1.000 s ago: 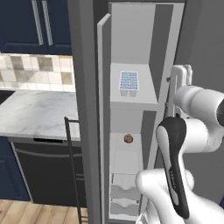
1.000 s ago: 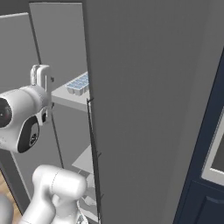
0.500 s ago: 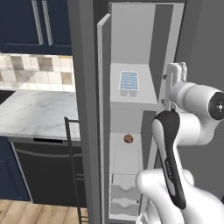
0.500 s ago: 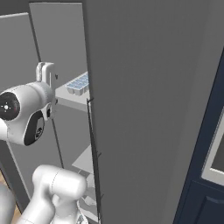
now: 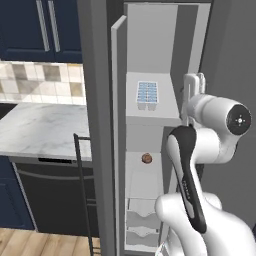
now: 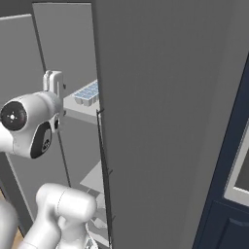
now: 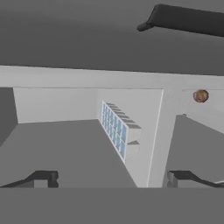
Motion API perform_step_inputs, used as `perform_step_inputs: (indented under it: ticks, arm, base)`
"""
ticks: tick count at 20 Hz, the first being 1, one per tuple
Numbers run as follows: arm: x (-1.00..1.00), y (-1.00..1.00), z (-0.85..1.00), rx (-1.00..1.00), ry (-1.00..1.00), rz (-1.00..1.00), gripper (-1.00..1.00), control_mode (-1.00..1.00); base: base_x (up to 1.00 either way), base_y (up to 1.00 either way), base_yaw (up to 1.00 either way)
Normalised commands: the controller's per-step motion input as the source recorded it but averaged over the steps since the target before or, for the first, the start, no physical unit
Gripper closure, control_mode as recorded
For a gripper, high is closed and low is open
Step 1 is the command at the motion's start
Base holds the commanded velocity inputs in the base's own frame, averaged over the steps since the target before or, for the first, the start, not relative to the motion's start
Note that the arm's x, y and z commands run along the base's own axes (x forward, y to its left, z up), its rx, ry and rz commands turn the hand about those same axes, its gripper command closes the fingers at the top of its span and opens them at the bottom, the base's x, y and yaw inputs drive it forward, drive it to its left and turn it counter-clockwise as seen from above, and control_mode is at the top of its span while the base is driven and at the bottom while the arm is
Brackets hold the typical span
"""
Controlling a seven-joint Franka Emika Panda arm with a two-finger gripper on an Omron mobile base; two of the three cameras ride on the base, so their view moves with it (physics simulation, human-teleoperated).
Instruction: Open the freezer door, pick up the ice cube tray from the freezer, and place it on the dining counter.
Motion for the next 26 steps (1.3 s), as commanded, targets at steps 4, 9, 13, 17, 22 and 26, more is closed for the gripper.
perform_step_inputs:
  ticks: [4, 9, 13, 17, 22, 26]
  arm:
    - [0.3, 0.11, -0.06, -0.01, 0.0, 0.0, -1.0, -1.0]
    - [0.21, 0.03, 0.0, 0.0, 0.08, 0.0, -1.0, -1.0]
    - [0.12, 0.0, 0.0, 0.0, 0.13, 0.0, -1.0, -1.0]
    - [0.11, 0.0, 0.0, 0.0, 0.12, 0.0, -1.0, -1.0]
    - [0.22, 0.0, 0.0, 0.0, 0.04, 0.0, -1.0, -1.0]
    - [0.34, 0.0, 0.0, 0.0, 0.0, 0.0, -1.0, -1.0]
  base:
    - [0.0, 0.0, 0.0]
    - [0.0, 0.0, 0.0]
    - [0.0, 0.0, 0.0]
    - [0.0, 0.0, 0.0]
    - [0.0, 0.0, 0.0]
    - [0.0, 0.0, 0.0]
